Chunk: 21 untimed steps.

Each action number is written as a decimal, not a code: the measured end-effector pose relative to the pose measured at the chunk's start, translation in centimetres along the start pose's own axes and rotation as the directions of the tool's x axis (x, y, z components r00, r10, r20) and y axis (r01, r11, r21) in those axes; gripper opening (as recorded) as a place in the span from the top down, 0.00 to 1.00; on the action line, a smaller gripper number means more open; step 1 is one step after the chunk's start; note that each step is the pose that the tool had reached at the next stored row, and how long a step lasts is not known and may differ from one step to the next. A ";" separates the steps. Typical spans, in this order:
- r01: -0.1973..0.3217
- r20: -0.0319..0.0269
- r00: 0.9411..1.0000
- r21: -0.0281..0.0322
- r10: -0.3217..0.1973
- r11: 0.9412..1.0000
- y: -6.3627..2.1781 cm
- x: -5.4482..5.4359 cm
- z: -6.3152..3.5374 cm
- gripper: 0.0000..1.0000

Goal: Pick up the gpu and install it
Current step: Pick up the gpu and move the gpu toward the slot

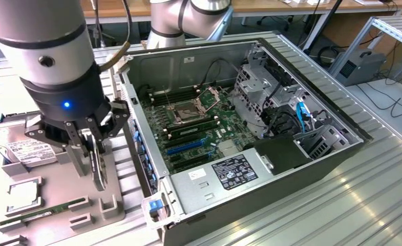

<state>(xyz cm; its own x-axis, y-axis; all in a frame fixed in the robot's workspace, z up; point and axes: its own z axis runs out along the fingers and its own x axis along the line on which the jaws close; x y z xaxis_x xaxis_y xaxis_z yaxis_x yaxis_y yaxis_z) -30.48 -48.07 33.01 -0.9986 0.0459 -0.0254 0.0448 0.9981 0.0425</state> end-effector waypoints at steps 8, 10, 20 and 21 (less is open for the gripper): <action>0.000 0.000 1.000 0.000 0.000 1.000 0.19 -0.1 -4.48 0.73; 0.000 0.000 1.000 0.000 0.000 1.000 0.23 -0.1 -5.47 0.73; 0.000 0.000 1.000 0.000 0.000 1.000 0.49 -0.3 -11.62 0.73; 0.000 0.000 1.000 0.000 0.000 1.000 0.49 -0.3 -11.62 0.73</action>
<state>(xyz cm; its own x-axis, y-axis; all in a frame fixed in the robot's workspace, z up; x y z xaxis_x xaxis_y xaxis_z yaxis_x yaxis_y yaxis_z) -30.47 -48.07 44.64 -0.9986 0.0459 -0.0254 0.0447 0.9981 0.0425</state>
